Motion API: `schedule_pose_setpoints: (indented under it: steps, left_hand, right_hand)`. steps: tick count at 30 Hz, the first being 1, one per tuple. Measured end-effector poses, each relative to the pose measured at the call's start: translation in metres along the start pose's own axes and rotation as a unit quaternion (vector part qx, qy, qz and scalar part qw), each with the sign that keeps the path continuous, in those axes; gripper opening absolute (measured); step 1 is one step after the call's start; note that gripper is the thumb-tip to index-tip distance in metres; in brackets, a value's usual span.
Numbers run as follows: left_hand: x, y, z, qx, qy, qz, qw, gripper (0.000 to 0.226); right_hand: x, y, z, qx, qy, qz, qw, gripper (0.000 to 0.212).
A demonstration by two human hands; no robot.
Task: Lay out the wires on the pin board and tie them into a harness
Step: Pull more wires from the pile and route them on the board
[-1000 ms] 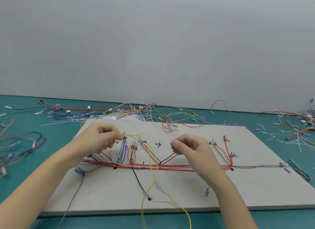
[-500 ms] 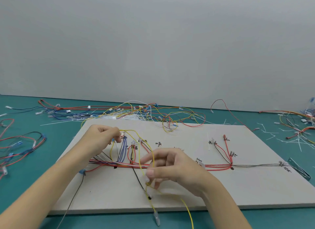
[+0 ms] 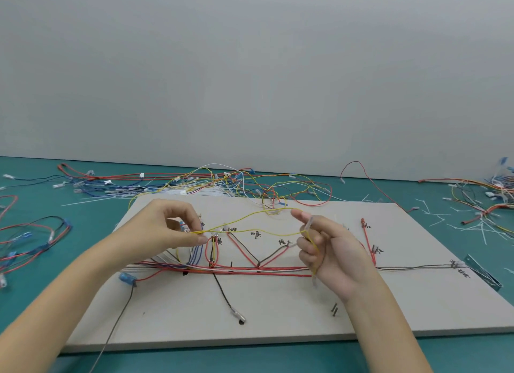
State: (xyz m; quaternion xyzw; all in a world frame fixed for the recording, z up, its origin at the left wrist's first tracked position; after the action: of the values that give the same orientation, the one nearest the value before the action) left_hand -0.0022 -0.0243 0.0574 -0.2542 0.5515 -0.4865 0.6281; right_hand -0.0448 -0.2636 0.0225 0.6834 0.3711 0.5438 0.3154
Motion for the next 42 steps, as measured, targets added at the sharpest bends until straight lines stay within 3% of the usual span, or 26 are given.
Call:
schedule_pose_setpoints:
  steps: [5, 11, 14, 16, 20, 24, 28, 34, 39, 42]
  left_hand:
    - [0.001, 0.009, -0.001, -0.046, 0.025, -0.017, 0.998, 0.030]
    - [0.002, 0.013, -0.004, -0.061, 0.067, -0.046, 0.995, 0.065]
    - [0.006, 0.015, -0.010, -0.082, 0.111, -0.043, 0.990, 0.068]
    - [0.007, 0.016, -0.014, -0.090, 0.132, -0.034, 0.987, 0.066]
    - [-0.006, 0.014, -0.014, -0.092, 0.119, -0.042, 0.988, 0.065]
    - [-0.026, 0.015, -0.012, -0.102, 0.088, -0.090, 0.987, 0.050]
    - [-0.040, 0.020, -0.005, -0.108, 0.036, -0.130, 0.985, 0.063]
    - [-0.025, 0.021, -0.009, -0.126, 0.070, -0.119, 0.982, 0.060]
    - [-0.011, 0.031, -0.014, -0.176, 0.109, -0.147, 0.967, 0.036]
    - [-0.008, 0.033, -0.014, -0.169, 0.124, -0.153, 0.966, 0.054]
  right_hand:
    - [-0.013, 0.012, 0.002, -0.025, -0.015, -0.004, 1.000, 0.026]
    - [-0.027, 0.031, -0.002, -0.139, -0.077, -0.230, 0.960, 0.020]
    - [-0.028, 0.037, -0.003, -0.187, -0.115, -0.320, 0.922, 0.017]
    - [-0.027, 0.037, -0.002, -0.194, -0.117, -0.332, 0.916, 0.014]
    - [-0.031, 0.042, -0.003, -0.186, -0.117, -0.333, 0.917, 0.013]
    - [-0.036, 0.045, -0.006, -0.161, -0.089, -0.276, 0.943, 0.013]
    - [-0.038, 0.046, -0.007, -0.154, -0.075, -0.259, 0.951, 0.016]
    - [-0.029, 0.047, -0.008, -0.162, -0.044, -0.211, 0.963, 0.021]
    - [-0.015, 0.046, -0.011, -0.149, 0.034, -0.098, 0.983, 0.028]
    - [-0.005, 0.048, -0.017, -0.146, 0.090, -0.038, 0.984, 0.026]
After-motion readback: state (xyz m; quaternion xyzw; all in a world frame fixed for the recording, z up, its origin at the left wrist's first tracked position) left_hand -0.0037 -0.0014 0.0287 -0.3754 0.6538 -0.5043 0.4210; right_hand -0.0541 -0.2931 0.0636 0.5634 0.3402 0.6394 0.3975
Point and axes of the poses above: each hand's wrist, its own z-axis towards the middle knuckle, its own x-axis out of the palm, y = z × x, the point moved 10 cm from there along z, towards the middle knuckle, and after that the axes turned 9 degrees about -y, right-handed, at the moved point
